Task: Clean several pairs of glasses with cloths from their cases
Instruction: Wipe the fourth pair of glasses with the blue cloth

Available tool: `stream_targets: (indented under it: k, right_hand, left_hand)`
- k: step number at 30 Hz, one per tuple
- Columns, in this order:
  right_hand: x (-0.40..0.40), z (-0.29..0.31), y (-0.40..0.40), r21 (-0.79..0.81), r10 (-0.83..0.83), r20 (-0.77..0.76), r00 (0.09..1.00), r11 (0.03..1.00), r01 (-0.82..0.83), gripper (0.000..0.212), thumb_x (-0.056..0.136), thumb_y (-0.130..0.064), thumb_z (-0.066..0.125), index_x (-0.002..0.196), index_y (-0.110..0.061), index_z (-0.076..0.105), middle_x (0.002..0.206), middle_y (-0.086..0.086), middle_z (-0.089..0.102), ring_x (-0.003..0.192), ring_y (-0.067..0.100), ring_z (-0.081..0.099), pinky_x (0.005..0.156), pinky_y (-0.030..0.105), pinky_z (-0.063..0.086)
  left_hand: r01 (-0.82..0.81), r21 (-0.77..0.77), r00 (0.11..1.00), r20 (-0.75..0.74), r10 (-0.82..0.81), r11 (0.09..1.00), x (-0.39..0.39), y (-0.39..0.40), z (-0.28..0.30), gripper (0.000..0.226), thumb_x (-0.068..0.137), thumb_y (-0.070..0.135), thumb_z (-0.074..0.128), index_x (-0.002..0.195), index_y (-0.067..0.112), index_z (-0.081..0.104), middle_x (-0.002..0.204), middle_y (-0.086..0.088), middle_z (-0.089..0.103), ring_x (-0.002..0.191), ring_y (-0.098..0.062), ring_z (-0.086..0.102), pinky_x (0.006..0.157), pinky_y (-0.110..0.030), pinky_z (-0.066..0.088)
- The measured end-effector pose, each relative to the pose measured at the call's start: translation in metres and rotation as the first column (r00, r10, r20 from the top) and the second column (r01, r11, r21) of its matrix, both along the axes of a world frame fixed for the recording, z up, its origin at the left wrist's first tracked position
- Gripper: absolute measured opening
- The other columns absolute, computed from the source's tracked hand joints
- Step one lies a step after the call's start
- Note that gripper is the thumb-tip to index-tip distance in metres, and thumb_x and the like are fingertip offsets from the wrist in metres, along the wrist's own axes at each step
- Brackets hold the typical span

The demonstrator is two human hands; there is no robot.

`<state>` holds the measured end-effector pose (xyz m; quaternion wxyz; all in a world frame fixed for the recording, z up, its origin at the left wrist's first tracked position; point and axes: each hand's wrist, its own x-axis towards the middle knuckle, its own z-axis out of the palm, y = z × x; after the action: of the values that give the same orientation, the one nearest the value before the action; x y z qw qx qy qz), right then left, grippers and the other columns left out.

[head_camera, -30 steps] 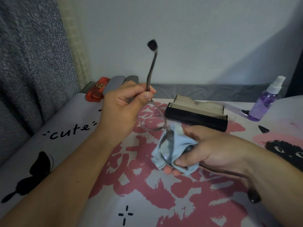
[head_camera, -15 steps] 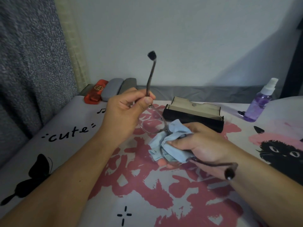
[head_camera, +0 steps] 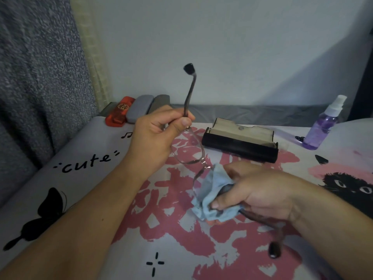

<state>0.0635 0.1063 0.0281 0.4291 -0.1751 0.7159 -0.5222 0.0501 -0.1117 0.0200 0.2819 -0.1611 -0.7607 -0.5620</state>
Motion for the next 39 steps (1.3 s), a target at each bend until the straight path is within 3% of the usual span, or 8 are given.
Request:
stream_targets:
  k: [5,9,15,20,26,31,36,39]
  right_hand:
    - [0.007,-0.002,-0.015,-0.016,-0.152,-0.117,0.981,0.988,0.152,0.018,0.078,0.0,0.08,0.09,-0.012,0.074,0.092,0.004,0.079,0.09,0.017,0.076,0.087,0.031,0.053]
    - [0.008,-0.003,-0.016,-0.078,-0.233,-0.11,0.966,0.971,0.225,0.014,0.086,0.001,0.073,0.098,-0.006,0.074,0.095,0.01,0.079,0.092,0.025,0.076,0.09,0.042,0.057]
    - [-0.005,0.002,-0.002,-0.195,-0.289,0.127,0.949,0.931,0.309,0.021,0.099,0.002,0.051,0.11,0.013,0.064,0.099,0.027,0.074,0.081,0.035,0.077,0.062,0.037,0.063]
    - [-0.006,0.0,0.006,-0.112,-0.019,0.155,0.988,0.993,0.037,0.024,0.098,0.011,0.048,0.118,0.013,0.06,0.114,0.028,0.071,0.104,0.04,0.072,0.088,0.038,0.06]
    - [-0.003,-0.009,-0.003,0.024,-0.118,0.015,0.993,0.993,0.118,0.031,0.078,0.009,0.075,0.107,0.001,0.069,0.106,0.018,0.076,0.103,0.035,0.073,0.107,0.054,0.049]
    - [0.003,-0.009,-0.011,-0.046,-0.207,-0.03,0.978,0.978,0.206,0.017,0.081,0.0,0.078,0.096,-0.005,0.074,0.094,0.012,0.079,0.089,0.026,0.076,0.078,0.037,0.059]
    - [0.002,-0.004,-0.006,-0.154,-0.205,-0.059,0.977,0.969,0.194,0.013,0.095,0.004,0.059,0.101,0.004,0.071,0.091,0.016,0.078,0.081,0.024,0.076,0.064,0.031,0.059]
    - [-0.005,-0.001,-0.002,-0.167,-0.268,-0.073,0.961,0.953,0.254,0.026,0.099,0.003,0.052,0.08,-0.002,0.069,0.056,-0.002,0.069,0.047,0.006,0.065,0.044,0.016,0.047]
  left_hand:
    - [0.093,-0.025,0.996,0.015,-0.093,0.995,0.002,0.014,-0.003,0.017,0.093,0.008,0.067,0.094,0.023,0.075,0.088,0.0,0.07,0.086,-0.009,0.067,0.083,-0.023,0.051]
    - [0.093,-0.002,0.995,0.044,-0.093,0.996,-0.004,0.02,-0.002,0.018,0.094,0.007,0.067,0.094,0.023,0.075,0.091,0.0,0.071,0.088,-0.01,0.067,0.084,-0.024,0.052]
    - [-0.019,0.025,0.996,0.09,0.017,1.0,0.002,-0.002,0.0,0.014,0.094,0.008,0.066,0.1,0.016,0.075,0.095,-0.007,0.072,0.089,-0.003,0.067,0.086,-0.017,0.051]
    - [-0.059,0.021,0.998,0.018,0.058,0.998,-0.001,-0.004,-0.003,0.017,0.095,0.01,0.066,0.097,0.024,0.075,0.094,0.005,0.073,0.093,-0.006,0.068,0.088,-0.021,0.053]
    - [0.03,0.146,0.998,0.055,-0.039,0.989,-0.006,0.003,-0.004,0.023,0.094,0.012,0.067,0.094,0.031,0.079,0.09,0.005,0.071,0.091,-0.013,0.068,0.09,-0.029,0.054]
    - [0.058,0.139,0.994,0.085,-0.07,0.989,-0.006,0.009,-0.007,0.012,0.094,0.011,0.065,0.096,0.016,0.076,0.09,-0.003,0.069,0.089,-0.011,0.066,0.088,-0.026,0.052]
    - [0.081,0.127,0.992,0.088,-0.092,0.989,-0.006,0.016,-0.005,0.011,0.093,0.014,0.065,0.097,0.014,0.075,0.09,-0.002,0.068,0.089,-0.01,0.065,0.088,-0.024,0.052]
    - [0.019,0.1,0.996,0.09,-0.028,0.995,-0.004,0.005,-0.004,0.01,0.093,0.018,0.065,0.097,0.018,0.075,0.091,0.002,0.071,0.09,-0.006,0.066,0.087,-0.021,0.052]
